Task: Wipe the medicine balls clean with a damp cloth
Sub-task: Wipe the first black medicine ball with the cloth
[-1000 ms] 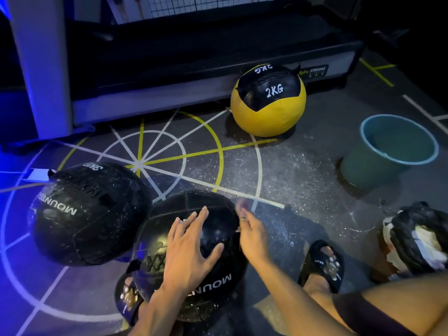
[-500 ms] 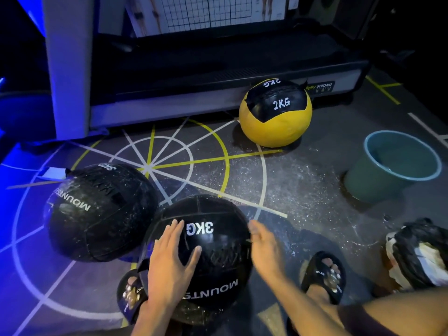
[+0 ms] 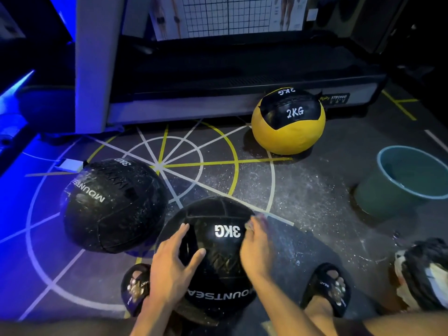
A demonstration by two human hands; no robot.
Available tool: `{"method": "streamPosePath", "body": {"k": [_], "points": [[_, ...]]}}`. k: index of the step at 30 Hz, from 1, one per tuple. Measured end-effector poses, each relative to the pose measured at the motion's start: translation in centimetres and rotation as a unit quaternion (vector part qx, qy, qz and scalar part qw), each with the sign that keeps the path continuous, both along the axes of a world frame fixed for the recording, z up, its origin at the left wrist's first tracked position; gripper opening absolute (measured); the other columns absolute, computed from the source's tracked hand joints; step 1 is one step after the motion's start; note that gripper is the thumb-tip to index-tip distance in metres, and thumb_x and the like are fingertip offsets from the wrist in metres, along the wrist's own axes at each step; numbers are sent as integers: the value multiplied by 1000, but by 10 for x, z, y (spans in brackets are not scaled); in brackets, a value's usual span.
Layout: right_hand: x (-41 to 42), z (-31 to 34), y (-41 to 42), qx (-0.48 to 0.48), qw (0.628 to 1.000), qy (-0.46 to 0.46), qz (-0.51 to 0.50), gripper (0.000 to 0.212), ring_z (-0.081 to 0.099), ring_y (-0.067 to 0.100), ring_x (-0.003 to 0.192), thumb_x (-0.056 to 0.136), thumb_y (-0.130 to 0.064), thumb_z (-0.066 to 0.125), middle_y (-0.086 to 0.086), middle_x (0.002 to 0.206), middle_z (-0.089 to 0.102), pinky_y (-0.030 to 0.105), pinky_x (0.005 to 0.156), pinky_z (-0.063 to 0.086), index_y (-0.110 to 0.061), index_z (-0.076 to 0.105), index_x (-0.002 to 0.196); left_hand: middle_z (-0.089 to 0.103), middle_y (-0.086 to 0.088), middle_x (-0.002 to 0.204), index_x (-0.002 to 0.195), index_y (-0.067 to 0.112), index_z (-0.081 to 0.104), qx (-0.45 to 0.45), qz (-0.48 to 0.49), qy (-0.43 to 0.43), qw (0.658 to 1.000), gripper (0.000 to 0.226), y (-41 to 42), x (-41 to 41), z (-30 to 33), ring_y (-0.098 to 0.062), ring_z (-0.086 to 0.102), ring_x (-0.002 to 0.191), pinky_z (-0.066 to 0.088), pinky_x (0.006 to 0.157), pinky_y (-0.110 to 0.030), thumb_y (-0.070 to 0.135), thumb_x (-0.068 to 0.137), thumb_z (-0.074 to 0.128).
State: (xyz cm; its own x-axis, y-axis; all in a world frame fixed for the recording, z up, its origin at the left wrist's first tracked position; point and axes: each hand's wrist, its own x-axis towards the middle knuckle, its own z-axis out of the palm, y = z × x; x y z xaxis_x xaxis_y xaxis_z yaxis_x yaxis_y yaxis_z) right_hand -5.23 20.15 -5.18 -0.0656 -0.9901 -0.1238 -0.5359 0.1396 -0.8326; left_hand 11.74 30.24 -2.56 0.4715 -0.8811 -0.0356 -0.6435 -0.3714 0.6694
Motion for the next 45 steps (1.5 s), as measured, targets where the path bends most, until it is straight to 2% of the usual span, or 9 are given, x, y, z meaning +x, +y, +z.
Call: {"method": "streamPosePath", "body": {"k": [5, 11, 14, 18, 24, 30, 36, 42, 45], "points": [[5, -4, 5, -225, 889, 116, 381, 51, 20, 6, 154, 106, -17, 33, -3, 163, 33, 30, 126, 17, -19, 38, 157, 40, 42, 139, 154, 36, 43, -14, 1, 22, 1000, 84, -1, -3, -7, 0, 48, 130, 42, 108, -35, 58, 81, 76], [-44, -22, -26, 68, 996, 60, 22, 33, 67, 23, 111, 110, -24, 40, -2, 130, 66, 26, 88, 50, -27, 61, 135, 44, 39, 133, 153, 41, 42, -24, -8, 45, 999, 82, -6, -14, -8, 4, 42, 129, 38, 107, -31, 74, 82, 67], [-8, 2, 9, -108, 983, 34, 143, 41, 38, 6, 143, 110, -20, 43, -10, 158, 33, 0, 105, 32, -22, 49, 150, 50, 34, 142, 153, 43, 41, -29, -34, 56, 997, 78, -10, -17, -12, 5, 42, 135, 38, 109, -29, 70, 85, 65], [-25, -5, -1, -268, 862, 117, 415, 49, 26, 5, 152, 108, -15, 37, -6, 164, 32, 27, 127, 17, -23, 36, 157, 50, 26, 147, 148, 44, 44, -63, -3, 96, 993, 71, -8, -8, -14, 3, 46, 136, 38, 113, -25, 31, 88, 80], [-36, -3, -20, -23, 989, 103, 100, 42, 53, 23, 137, 110, -23, 42, -4, 157, 45, 27, 112, 39, -21, 47, 151, 46, 32, 147, 155, 43, 39, -30, 5, 90, 995, 83, -6, -11, -19, 4, 43, 138, 40, 112, -32, 59, 83, 77], [-8, 21, 12, -264, 831, 128, 473, 46, 45, 16, 144, 106, -23, 37, 0, 154, 49, 45, 117, 41, -22, 51, 150, 48, 36, 145, 156, 46, 30, -24, -13, 115, 993, 96, -8, -12, -21, 10, 45, 135, 40, 111, -27, 55, 75, 81], [-61, 3, -31, -66, 972, 113, 196, 44, 61, 17, 126, 110, -39, 35, -17, 161, 28, 51, 112, 45, -43, 33, 154, 41, 45, 146, 160, 42, 26, -41, -44, 137, 989, 90, -13, -21, -13, 21, 30, 138, 32, 111, -27, 63, 85, 70], [-44, 0, 36, -305, 847, 121, 418, 52, 36, 11, 149, 104, -13, 39, -3, 159, 42, 35, 123, 30, -21, 42, 155, 40, 44, 147, 159, 39, 31, -44, -53, 139, 988, 82, -19, -15, -16, 20, 33, 138, 32, 113, -22, 66, 89, 65], [-73, -2, 10, -190, 942, 83, 263, 42, 67, 20, 118, 111, -32, 33, 1, 145, 59, 24, 105, 49, -37, 44, 151, 39, 45, 147, 160, 40, 28, -40, -53, 144, 987, 77, -17, -10, -16, 29, 26, 133, 29, 112, -23, 54, 94, 66]]}}
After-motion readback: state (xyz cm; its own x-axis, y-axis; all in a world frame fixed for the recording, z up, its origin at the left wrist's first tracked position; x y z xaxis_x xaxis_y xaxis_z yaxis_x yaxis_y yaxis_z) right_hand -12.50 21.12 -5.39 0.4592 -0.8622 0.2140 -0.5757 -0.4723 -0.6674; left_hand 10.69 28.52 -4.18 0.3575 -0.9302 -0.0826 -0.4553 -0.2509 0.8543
